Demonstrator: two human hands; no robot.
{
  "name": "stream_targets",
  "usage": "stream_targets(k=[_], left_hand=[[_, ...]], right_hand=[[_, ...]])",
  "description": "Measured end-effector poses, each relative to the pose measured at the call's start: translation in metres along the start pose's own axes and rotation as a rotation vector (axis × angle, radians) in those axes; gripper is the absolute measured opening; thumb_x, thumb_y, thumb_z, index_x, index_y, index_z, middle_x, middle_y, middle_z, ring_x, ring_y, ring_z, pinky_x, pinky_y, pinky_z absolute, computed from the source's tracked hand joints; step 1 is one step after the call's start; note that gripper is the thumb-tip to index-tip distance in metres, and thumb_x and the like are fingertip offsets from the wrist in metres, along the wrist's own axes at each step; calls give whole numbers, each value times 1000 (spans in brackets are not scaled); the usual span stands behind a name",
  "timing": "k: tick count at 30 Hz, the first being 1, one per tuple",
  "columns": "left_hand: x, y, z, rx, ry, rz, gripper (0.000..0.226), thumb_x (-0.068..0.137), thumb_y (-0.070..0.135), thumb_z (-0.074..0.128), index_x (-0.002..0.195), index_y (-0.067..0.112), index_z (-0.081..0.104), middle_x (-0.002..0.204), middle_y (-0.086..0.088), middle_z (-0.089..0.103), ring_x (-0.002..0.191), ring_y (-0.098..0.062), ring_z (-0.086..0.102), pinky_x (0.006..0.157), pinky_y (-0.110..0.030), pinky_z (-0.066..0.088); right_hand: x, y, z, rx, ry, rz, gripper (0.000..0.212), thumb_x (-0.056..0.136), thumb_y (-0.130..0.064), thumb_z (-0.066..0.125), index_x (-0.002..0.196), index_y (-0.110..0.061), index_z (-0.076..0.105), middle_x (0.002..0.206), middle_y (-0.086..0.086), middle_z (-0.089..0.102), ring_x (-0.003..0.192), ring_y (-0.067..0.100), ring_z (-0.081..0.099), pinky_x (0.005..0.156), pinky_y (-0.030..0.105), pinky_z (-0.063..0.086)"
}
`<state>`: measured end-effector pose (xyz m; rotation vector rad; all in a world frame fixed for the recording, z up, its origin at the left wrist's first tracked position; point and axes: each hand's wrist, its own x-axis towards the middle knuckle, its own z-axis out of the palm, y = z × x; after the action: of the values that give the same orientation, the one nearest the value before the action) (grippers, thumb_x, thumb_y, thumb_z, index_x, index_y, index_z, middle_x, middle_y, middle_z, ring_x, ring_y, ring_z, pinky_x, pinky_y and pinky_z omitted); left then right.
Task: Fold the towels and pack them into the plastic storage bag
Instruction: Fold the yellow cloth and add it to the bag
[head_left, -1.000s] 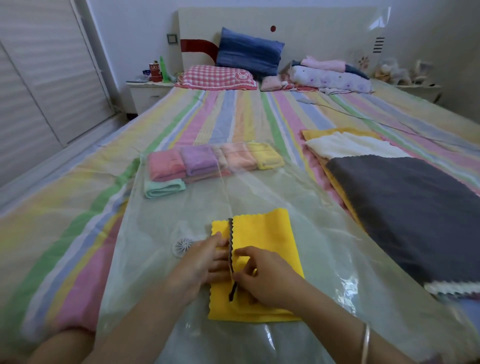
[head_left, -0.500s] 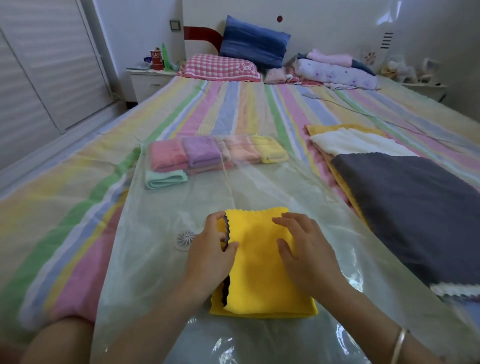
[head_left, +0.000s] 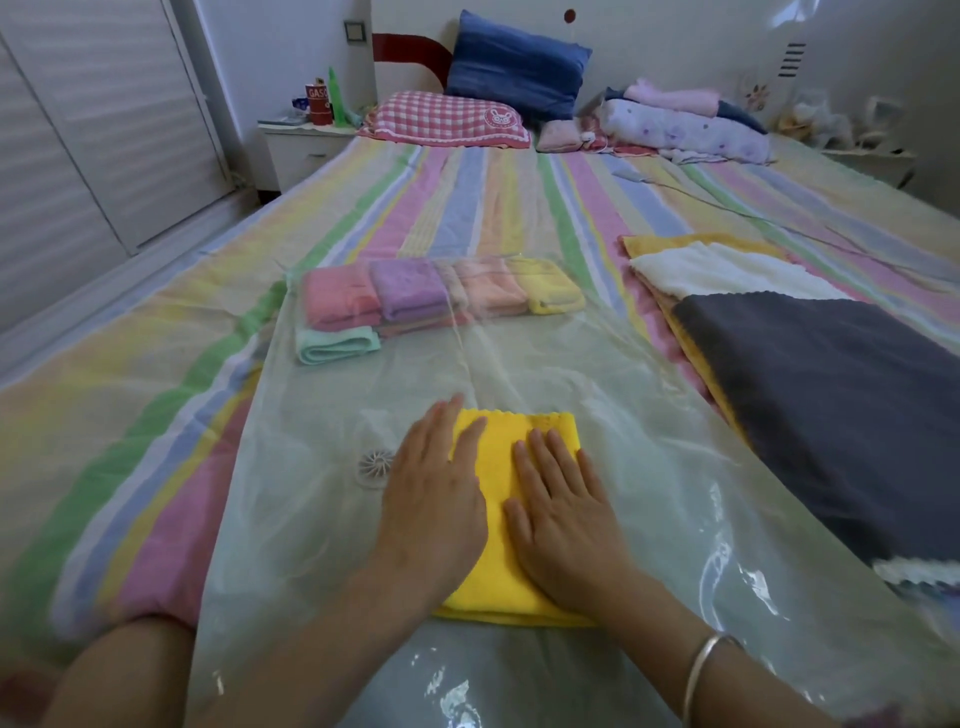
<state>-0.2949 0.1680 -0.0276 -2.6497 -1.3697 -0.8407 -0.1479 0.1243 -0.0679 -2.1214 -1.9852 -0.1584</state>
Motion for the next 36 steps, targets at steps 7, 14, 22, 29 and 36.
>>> stream_targets(k=[7, 14, 22, 29, 36], left_hand=[[-25, -25, 29, 159, -282, 237, 61, 100, 44, 17, 145, 10, 42, 153, -11, 35, 144, -24, 28, 112, -48, 21], [-22, -21, 24, 72, -236, 310, 55, 96, 36, 33, 142, 9, 46, 151, -13, 38, 142, -27, 33, 112, -45, 23], [-43, -4, -23, -607, -424, 210, 53, 91, 68, 38, 117, 30, 65, 121, 17, 63, 114, 4, 52, 96, -26, 43], [-28, -11, -52, -1152, -485, -183, 81, 52, 86, 65, 93, 16, 68, 90, 13, 65, 83, -6, 61, 77, -22, 46], [-23, -6, -23, -821, -376, -451, 60, 74, 69, 61, 85, 11, 69, 70, -4, 68, 69, -20, 64, 65, -41, 48]], right_hand=[[-29, 21, -21, 214, -56, -203, 82, 88, -76, 16, 146, -22, 39, 157, 1, 25, 147, 19, 14, 115, 39, 12], [-62, 38, -42, 127, 20, -424, 70, 77, -65, 59, 134, -25, 51, 149, -2, 40, 141, 21, 32, 112, 39, 31], [-62, 31, -55, 253, 278, -490, 23, 94, -23, 44, 101, -16, 66, 95, -3, 71, 92, 13, 65, 92, 28, 49], [-47, 25, -88, 744, 144, 75, 18, 91, -30, 58, 101, -37, 44, 62, 0, 62, 57, 13, 54, 48, 20, 38], [-25, 30, -74, 963, -54, 394, 33, 85, -52, 56, 113, -34, 50, 75, -4, 51, 72, 7, 53, 58, 18, 36]])
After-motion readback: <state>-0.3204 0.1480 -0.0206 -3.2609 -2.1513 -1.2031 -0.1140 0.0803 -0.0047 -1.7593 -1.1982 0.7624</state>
